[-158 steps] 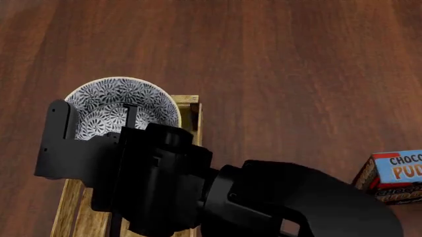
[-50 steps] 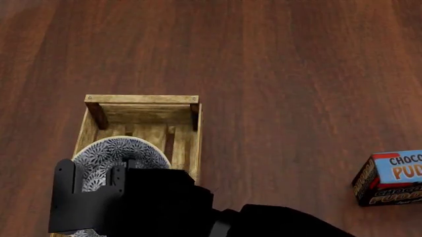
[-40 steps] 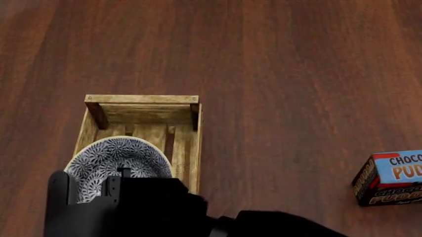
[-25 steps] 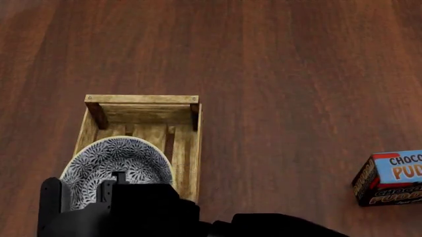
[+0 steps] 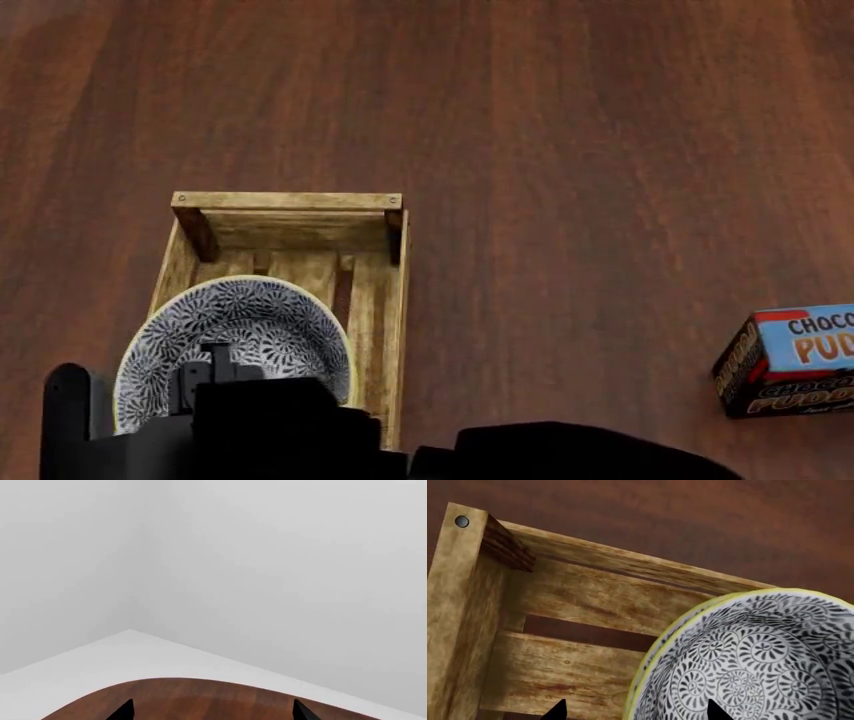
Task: Stack the left bowl on the right bowl and place them in the tray.
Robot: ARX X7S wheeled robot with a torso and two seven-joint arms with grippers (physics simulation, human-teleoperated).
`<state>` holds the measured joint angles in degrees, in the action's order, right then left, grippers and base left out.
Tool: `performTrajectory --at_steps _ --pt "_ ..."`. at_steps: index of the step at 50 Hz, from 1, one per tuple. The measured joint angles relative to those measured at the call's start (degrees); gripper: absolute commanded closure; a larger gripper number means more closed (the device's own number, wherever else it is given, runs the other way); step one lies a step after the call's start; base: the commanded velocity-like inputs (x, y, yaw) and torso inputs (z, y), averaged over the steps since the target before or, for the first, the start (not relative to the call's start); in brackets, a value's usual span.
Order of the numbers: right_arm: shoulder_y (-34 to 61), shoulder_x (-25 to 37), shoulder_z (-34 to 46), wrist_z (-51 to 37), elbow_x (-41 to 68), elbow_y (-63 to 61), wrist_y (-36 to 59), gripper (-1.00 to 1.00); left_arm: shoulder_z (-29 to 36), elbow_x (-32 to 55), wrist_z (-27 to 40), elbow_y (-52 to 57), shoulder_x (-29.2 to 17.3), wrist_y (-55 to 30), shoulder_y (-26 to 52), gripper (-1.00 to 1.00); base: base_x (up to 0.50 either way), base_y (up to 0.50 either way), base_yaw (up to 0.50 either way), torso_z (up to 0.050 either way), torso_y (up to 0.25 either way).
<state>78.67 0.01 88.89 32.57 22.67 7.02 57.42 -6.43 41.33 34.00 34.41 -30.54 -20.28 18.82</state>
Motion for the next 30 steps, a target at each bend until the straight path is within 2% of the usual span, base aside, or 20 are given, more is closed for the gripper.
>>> performTrajectory --at_steps 30 --pt "3.0 0.0 -0.2 -5.9 5.0 -7.8 4.6 -1.00 0.2 0.0 0.3 -0.1 -0.2 0.1 0.1 -1.00 0.00 0.00 0.00 0.000 0.000"
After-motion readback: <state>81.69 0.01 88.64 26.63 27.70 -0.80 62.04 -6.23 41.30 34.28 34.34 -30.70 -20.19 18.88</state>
